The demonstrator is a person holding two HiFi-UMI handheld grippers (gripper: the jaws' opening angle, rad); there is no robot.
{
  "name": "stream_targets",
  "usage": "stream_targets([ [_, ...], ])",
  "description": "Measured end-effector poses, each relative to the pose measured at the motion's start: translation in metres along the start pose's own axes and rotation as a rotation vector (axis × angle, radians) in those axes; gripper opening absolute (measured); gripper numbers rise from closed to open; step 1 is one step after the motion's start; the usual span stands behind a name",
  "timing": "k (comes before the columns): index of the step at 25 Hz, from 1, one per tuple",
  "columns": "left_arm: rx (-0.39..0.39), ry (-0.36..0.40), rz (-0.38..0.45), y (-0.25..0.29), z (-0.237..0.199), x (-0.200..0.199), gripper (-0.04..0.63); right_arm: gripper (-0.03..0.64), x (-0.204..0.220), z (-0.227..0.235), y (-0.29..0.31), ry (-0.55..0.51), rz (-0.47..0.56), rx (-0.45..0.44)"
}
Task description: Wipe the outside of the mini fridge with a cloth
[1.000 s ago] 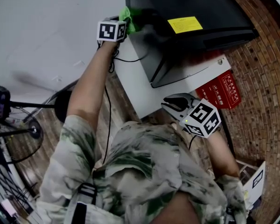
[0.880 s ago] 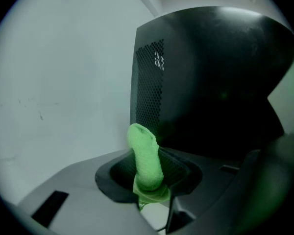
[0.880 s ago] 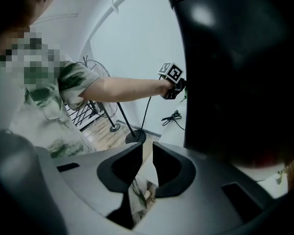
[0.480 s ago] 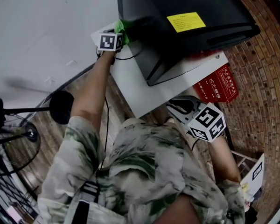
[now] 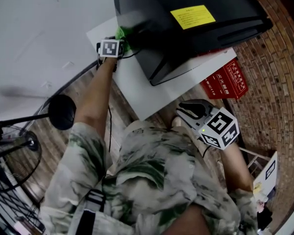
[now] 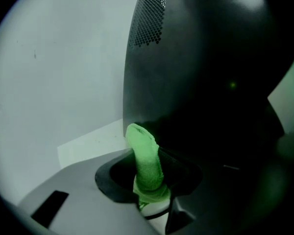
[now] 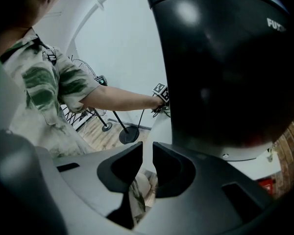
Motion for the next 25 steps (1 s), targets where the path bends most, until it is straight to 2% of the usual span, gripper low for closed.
stream_targets([
  [4,-0.005,-0.004,0.004,0.001,0.006,0.008,0.132,0.083,0.007,0.001,-0.003,0.007,-0.013,-0.001],
  [11,-0.054,0.001,0.086,-0.040,0.000,-0.007,0.132,0.081,0.011,-0.003,-0.019,-0.011,0.004,-0.010],
  [16,-0.090,-0.016,0.151,-0.095,0.018,-0.021,0.132,0.080,0.020,0.004,-0.046,-0.068,0.039,-0.045],
  [20,-0.164,-0.024,0.195,-0.154,0.032,-0.025,0.132,0.080,0.036,0.004,-0.071,-0.136,0.074,-0.093],
  [25,-0.264,-0.052,0.232,-0.227,0.070,-0.024,0.132,0.080,0.069,0.008,-0.120,-0.203,0.097,-0.129],
])
Point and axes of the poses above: the fingertips, and each gripper's own axes: y forward along the fingers, z to its right, x out of its underside, the point moved 2 cm from there along -y, backward along the fingers, and after that the axes turned 10 degrees about -x, right-handed, at the moved point
